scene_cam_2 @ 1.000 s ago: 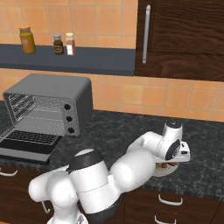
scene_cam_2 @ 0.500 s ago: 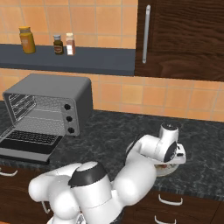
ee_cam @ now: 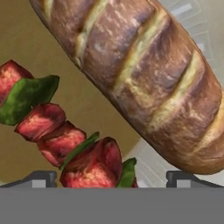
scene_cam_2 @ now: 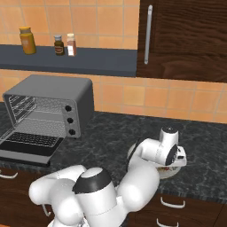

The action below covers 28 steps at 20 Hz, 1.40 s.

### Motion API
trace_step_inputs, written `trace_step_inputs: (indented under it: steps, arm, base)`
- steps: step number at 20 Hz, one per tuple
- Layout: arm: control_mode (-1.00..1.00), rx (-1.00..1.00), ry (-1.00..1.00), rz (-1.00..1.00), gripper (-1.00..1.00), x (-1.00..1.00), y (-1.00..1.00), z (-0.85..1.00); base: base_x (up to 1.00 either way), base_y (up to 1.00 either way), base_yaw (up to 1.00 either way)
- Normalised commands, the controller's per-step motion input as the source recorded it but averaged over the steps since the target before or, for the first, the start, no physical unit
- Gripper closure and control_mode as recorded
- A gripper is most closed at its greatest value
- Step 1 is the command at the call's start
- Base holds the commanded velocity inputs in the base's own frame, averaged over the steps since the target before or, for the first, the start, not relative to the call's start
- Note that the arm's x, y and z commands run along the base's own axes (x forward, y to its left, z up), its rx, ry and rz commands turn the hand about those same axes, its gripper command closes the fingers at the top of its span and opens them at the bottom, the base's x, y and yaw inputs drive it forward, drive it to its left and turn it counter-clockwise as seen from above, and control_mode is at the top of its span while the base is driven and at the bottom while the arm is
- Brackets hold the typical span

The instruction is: Pick up the kebab skewer and baguette bread, and place them inside the toaster oven. Close the toaster oven door and start by setting the timer.

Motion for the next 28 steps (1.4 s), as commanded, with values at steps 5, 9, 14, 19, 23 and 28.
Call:
trace_step_inputs:
  steps: [5, 9, 14, 19, 23, 28]
  arm:
    - [-1.00, 0.00, 0.00, 0.10, -1.00, 0.00, -0.02, -0.08]
    - [-1.00, 0.00, 0.00, 0.19, -1.00, 0.00, 0.00, -0.13]
    - [-1.00, 0.00, 0.01, 0.08, 1.00, -0.07, 0.10, -0.12]
    - [-1.00, 0.00, 0.01, 0.00, 1.00, -0.40, 0.00, -0.12]
    - [-1.00, 0.00, 0.00, -0.01, 1.00, -0.30, 0.00, 0.05]
    - [-1.00, 0.00, -0.01, -0.04, 1.00, -0.22, 0.09, 0.50]
  base:
    - [0.00, 0.00, 0.00]
    - [0.00, 0.00, 0.00]
    - [0.00, 0.00, 0.00]
    - [0.00, 0.00, 0.00]
    - [0.00, 0.00, 0.00]
    - [0.00, 0.00, 0.00]
